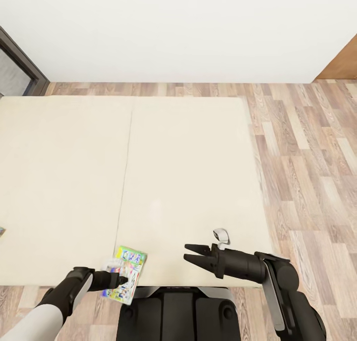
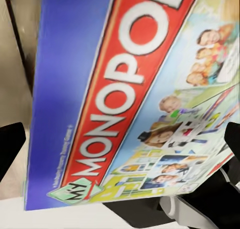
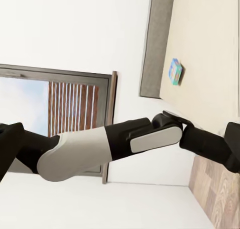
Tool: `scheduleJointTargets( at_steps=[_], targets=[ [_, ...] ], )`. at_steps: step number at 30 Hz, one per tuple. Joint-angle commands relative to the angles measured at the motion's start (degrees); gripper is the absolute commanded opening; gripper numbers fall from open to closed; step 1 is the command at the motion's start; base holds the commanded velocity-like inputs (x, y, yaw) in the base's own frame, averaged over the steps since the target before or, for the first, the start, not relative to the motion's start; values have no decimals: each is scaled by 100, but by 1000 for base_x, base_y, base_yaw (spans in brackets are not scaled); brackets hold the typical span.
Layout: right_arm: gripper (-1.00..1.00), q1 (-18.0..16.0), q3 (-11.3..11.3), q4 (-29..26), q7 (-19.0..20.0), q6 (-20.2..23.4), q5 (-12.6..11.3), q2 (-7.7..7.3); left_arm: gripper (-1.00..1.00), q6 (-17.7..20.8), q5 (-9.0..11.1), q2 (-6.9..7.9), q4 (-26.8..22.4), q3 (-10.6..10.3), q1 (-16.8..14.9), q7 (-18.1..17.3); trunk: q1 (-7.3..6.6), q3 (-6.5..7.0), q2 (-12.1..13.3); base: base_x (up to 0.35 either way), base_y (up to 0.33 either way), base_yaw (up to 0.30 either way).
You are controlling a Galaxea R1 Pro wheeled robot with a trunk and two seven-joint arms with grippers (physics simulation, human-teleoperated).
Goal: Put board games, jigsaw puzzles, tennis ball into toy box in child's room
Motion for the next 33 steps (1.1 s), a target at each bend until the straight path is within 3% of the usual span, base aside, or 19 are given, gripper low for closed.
scheduleJointTargets(
  at_steps=[1,33],
  targets=[
    [100,-2,-7,0,16,40,-3,4,100,37,-8,-6,-11,5,1,-22,3,-6,-9,0,-192,0],
    [100,-1,-7,0,22,30,-3,4,100,38,-6,-30,-11,5,1,-22,3,-6,-9,0,-65,0]
  ],
)
